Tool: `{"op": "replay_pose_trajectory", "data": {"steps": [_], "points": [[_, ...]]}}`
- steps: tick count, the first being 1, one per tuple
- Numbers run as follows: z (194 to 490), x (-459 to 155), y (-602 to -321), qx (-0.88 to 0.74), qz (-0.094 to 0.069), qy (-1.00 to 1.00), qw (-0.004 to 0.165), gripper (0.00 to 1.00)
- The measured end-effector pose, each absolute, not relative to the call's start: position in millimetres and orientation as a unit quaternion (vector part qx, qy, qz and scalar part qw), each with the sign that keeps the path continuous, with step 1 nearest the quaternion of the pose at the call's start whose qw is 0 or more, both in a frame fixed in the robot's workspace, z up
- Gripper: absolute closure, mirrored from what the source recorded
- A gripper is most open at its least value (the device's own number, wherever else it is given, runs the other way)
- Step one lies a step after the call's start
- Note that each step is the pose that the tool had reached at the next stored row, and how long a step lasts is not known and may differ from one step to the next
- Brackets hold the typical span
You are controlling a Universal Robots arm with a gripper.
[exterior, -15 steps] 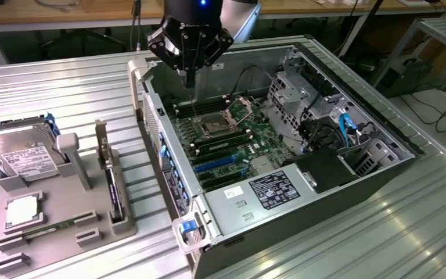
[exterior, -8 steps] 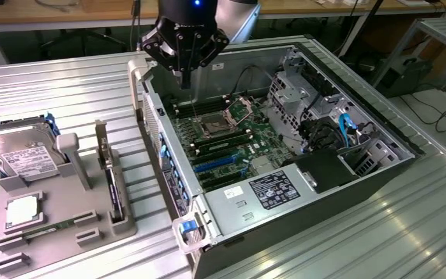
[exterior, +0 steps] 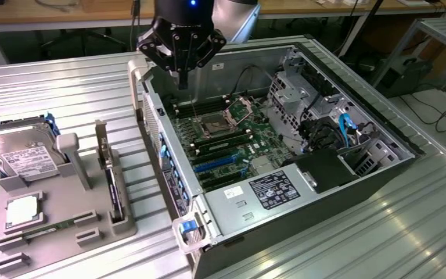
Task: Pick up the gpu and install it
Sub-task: 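Reach for the gpu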
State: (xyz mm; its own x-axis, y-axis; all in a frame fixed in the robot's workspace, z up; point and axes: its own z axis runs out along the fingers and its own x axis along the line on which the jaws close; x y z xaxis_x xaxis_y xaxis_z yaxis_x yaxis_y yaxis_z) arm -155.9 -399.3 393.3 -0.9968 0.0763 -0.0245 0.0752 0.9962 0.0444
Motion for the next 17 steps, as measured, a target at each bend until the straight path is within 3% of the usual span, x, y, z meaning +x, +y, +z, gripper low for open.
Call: {"op": "replay_pose_trajectory", "data": {"steps": [17], "points": [[393.3, -164.3, -399.9, 0.038, 0.022, 0.999, 0.013, 0.89]]}}
